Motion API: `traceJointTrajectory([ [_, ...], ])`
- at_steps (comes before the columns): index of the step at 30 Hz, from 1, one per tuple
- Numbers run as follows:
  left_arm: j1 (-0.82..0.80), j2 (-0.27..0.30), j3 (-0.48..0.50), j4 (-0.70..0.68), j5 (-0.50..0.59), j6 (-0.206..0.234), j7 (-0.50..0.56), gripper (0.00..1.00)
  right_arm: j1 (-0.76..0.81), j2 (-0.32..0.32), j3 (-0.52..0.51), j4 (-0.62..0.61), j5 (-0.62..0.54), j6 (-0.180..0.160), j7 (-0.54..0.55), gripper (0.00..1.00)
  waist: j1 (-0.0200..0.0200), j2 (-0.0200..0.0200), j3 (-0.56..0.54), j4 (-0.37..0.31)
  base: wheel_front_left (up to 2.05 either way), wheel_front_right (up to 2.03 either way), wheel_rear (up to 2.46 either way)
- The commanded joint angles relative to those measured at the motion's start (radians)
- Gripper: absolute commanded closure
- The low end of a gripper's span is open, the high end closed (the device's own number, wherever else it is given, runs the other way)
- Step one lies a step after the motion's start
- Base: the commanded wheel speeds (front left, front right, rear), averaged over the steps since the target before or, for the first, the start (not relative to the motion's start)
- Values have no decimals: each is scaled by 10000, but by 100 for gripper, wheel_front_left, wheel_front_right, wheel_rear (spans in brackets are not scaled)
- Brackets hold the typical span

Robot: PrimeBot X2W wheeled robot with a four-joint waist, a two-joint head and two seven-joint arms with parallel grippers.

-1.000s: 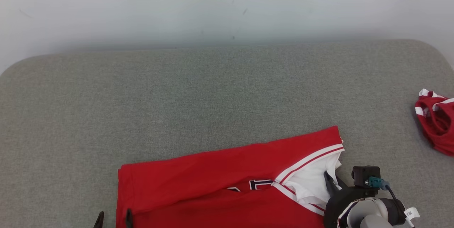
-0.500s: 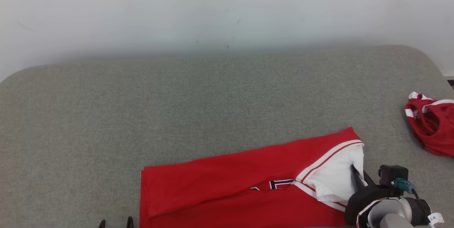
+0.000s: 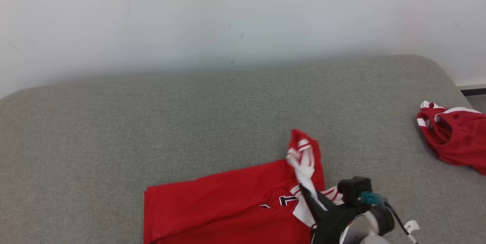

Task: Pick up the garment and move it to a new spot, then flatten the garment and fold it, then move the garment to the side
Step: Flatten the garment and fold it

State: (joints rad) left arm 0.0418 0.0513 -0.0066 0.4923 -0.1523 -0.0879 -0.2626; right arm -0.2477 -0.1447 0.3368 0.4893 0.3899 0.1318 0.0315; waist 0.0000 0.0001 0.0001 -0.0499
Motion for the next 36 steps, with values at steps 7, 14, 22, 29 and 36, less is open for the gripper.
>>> traceJointTrajectory([
  [7, -12, -10, -275, -18, 148, -63, -28, 0, 430, 48, 965, -1112, 440, -28, 547, 100, 0, -1, 93, 344, 0, 0, 0],
  [14, -185, -11, -710, -16, 241, -132, -28, 0, -66, 546, 1718, -914, 497, -28, 505, 100, 0, -1, 259, 900, 0, 0, 0],
  [22, -445, -11, -1208, -11, 270, -174, -28, 0, -1114, 909, 2762, 120, 539, -28, -21, 100, 0, -1, 430, 1723, 0, 0, 0],
  [29, -571, -10, -1540, -29, 300, -204, -28, 0, -1871, 956, 3601, 1004, 1110, -28, -638, 100, 0, -1, 553, 2446, 0, 0, 0],
  [36, -515, -12, -1495, -126, 358, -94, -28, 0, -2596, 948, 4060, 1650, 1971, -28, -1725, 0, 0, -1, 648, 2524, 0, 0, 0],
])
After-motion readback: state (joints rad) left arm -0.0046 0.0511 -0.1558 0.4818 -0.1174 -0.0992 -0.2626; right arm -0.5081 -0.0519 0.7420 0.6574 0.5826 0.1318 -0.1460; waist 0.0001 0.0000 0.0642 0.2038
